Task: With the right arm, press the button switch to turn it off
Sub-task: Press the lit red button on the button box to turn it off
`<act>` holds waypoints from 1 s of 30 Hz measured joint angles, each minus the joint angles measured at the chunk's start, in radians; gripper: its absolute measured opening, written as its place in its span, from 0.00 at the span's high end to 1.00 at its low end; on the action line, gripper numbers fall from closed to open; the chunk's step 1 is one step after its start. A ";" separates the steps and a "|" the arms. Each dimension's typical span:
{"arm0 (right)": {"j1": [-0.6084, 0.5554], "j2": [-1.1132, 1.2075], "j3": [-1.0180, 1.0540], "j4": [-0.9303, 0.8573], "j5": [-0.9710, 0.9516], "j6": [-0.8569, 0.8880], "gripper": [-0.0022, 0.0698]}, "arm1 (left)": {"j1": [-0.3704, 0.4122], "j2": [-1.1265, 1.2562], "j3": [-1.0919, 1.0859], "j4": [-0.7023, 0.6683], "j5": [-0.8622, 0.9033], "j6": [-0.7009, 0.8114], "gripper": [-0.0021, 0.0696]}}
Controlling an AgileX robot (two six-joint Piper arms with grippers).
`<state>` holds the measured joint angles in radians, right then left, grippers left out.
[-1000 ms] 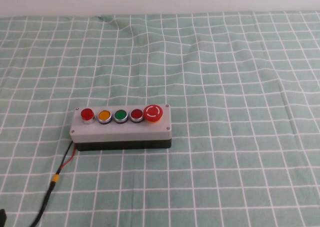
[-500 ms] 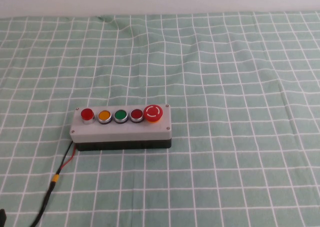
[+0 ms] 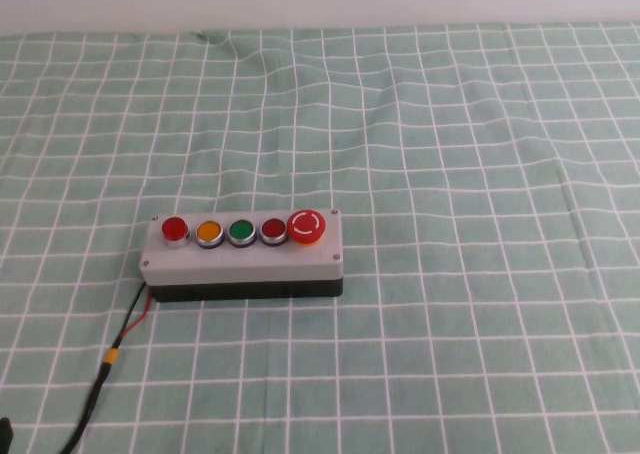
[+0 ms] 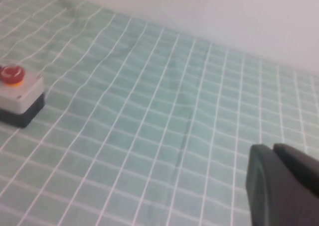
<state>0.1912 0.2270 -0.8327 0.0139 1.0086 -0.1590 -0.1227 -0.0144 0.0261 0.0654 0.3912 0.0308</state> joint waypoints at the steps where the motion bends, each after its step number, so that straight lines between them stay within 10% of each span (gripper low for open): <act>1: -0.009 -0.028 0.035 -0.002 -0.035 0.000 0.99 | 0.000 0.000 0.000 0.000 0.000 0.000 0.98; 15: -0.020 -0.234 0.820 0.065 -0.944 0.000 0.99 | 0.000 0.000 0.000 0.000 0.000 0.000 0.98; 30: -0.049 -0.234 0.858 0.132 -0.625 0.000 0.99 | 0.000 0.000 0.000 0.000 0.000 0.000 0.98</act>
<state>0.1422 -0.0072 0.0249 0.1455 0.3834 -0.1590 -0.1227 -0.0144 0.0261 0.0654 0.3912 0.0308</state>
